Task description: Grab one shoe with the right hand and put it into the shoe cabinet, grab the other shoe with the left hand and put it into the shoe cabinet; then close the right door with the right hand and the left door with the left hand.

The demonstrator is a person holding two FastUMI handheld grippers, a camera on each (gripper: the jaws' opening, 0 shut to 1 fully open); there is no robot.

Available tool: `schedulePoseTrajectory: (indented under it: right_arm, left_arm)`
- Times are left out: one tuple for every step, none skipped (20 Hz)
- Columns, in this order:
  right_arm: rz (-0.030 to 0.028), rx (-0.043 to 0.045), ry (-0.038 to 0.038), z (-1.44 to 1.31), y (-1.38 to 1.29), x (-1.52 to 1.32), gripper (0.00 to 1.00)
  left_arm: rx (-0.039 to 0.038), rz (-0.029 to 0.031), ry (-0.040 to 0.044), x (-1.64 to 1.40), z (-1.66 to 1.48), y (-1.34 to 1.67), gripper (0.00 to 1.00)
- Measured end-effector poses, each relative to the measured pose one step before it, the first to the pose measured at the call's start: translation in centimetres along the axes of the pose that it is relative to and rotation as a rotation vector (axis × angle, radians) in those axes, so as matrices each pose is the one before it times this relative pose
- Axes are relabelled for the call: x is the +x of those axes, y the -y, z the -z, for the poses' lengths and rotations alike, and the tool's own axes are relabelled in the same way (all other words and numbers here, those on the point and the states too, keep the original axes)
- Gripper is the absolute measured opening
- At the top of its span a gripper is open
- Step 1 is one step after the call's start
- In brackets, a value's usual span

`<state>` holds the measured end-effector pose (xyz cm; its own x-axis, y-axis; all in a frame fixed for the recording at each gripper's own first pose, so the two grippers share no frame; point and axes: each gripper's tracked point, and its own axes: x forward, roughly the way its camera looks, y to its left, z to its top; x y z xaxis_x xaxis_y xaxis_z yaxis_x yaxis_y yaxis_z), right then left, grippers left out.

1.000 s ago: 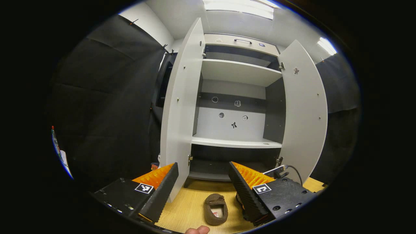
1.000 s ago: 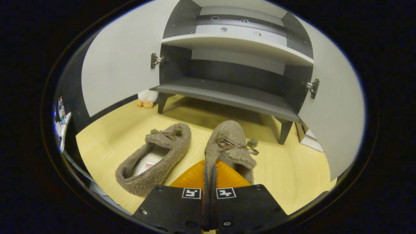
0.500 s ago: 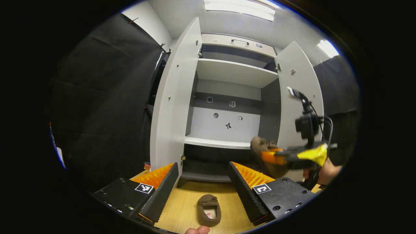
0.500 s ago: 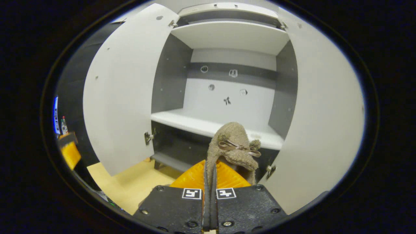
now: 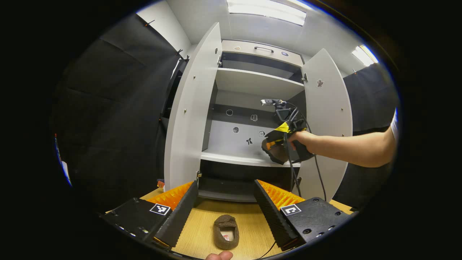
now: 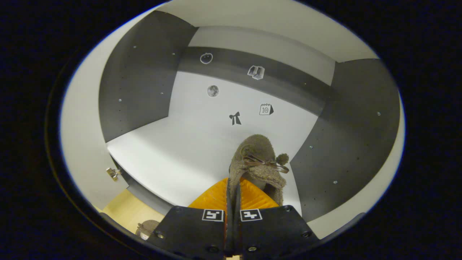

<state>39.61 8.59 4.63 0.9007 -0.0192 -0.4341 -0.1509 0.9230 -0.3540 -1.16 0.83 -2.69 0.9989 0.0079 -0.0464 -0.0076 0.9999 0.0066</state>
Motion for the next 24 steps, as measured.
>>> schedulePoseTrajectory:
  right_arm:
    - [-0.00309, -0.00823, -0.03746, 0.461, -0.41, 0.686, 0.04]
    - [0.00524, -0.0074, -0.02787, 0.263, -0.561, 0.57, 0.04]
    - [0.01719, -0.00164, -0.00492, -0.105, -0.193, 0.465, 0.04]
    - [0.00122, 0.00835, -0.00538, -0.144, -0.381, 0.179, 0.04]
    - [-0.00263, 0.00188, -0.0074, -0.022, -0.451, 0.125, 0.03]
    - [0.01275, -0.02104, -0.00034, -0.155, 0.095, 0.071, 0.04]
    - [0.00831, -0.01515, 0.00652, -0.297, 0.349, 0.081, 0.08]
    - [-0.00592, 0.00385, -0.00471, 0.172, -0.195, 0.139, 0.12]
    - [-0.00228, 0.00515, -0.00394, 0.183, -0.085, -0.057, 0.22]
    - [-0.0015, 0.0049, -0.00602, 0.009, 0.057, -0.053, 0.29]
    - [0.0037, 0.00531, 0.00484, -0.016, 0.122, -0.064, 0.53]
    - [-0.00104, 0.00138, 0.00158, -0.108, 0.0, -0.319, 0.44]
    - [-0.00472, 0.00651, 0.00032, 0.103, -0.086, -0.46, 0.47]
    - [-0.00835, 0.00363, 0.01073, -0.201, -0.172, -0.612, 0.5]
    - [-0.00423, 0.00267, 0.01816, -0.339, 0.063, -0.638, 0.5]
    - [-0.00553, 0.00111, 0.01853, -0.386, 0.007, -0.819, 0.58]
    - [-0.01049, -0.00002, 0.01713, -0.269, -0.042, -0.809, 0.58]
    - [-0.01442, 0.00095, 0.0191, -0.339, -0.12, -1.02, 0.5]
    - [-0.01156, 0.00351, 0.02153, -0.246, -0.004, -1.062, 0.5]
    - [-0.01927, 0.01014, 0.02758, -0.359, -0.048, -1.196, 0.5]
    - [-0.01809, 0.01648, 0.0302, -0.303, -0.093, -1.296, 0.5]
    - [-0.01347, 0.01604, 0.02715, -0.269, -0.003, -1.601, 0.5]
    - [-0.01651, 0.01414, 0.02857, -0.137, 0.008, -1.617, 0.5]
    - [-0.01495, 0.01146, 0.03079, -0.127, -0.044, -1.547, 0.5]
  left_arm:
    - [0.00281, -0.00737, 0.00185, 0.011, -0.103, -0.173, 0.95]
    - [0.00169, -0.00504, 0.00583, -0.102, -0.163, -0.147, 0.95]
    - [0.00202, -0.00576, 0.00804, -0.06, -0.268, -0.177, 0.95]
    - [0.00362, -0.00612, 0.00718, 0.038, -0.212, -0.174, 0.95]
    - [0.00458, -0.00512, 0.0039, -0.087, -0.141, -0.065, 0.95]
    - [0.00398, -0.00368, 0.00207, -0.078, -0.073, -0.066, 0.95]
    - [0.00469, -0.00312, 0.0032, -0.188, -0.066, -0.064, 0.95]
    - [0.00647, -0.00529, 0.0051, -0.024, -0.129, -0.109, 0.95]
    - [0.00551, -0.00767, 0.00698, 0.061, -0.162, -0.122, 0.95]
    - [0.00153, -0.0053, 0.00428, -0.067, -0.089, -0.028, 0.95]
    - [-0.00253, 0.00042, 0.00273, -0.022, 0.017, 0.085, 0.95]
    - [-0.00265, 0.00327, 0.00382, -0.032, -0.063, 0.067, 0.95]
    - [0.0007, 0.00086, 0.00702, -0.211, -0.273, 0.064, 0.95]
    - [0.00135, -0.00174, 0.0091, -0.122, -0.27, 0.044, 0.95]
    - [-0.00031, 0.00083, 0.00411, 0.055, 0.014, -0.029, 0.95]
    - [-0.00119, 0.00222, -0.00202, 0.02, 0.155, 0.076, 0.95]
    - [-0.00206, 0.00213, -0.00423, 0.023, 0.217, 0.105, 0.95]
    - [-0.00246, 0.00302, -0.00482, -0.021, 0.144, 0.088, 0.95]
    - [-0.00106, 0.00342, -0.00448, -0.025, 0.112, 0.143, 0.95]
    - [0.0001, 0.0011, 0.00014, -0.016, 0.049, 0.022, 0.95]
    - [-0.00096, 0.00042, 0.00257, 0.142, -0.042, 0.012, 0.95]
    - [-0.00195, 0.00265, -0.00031, 0.033, 0.024, 0.148, 0.95]
    - [-0.00265, 0.00188, -0.00171, 0.095, 0.071, 0.131, 0.95]
    - [-0.00183, 0.00463, -0.00281, 0.147, 0.09, 0.135, 0.95]
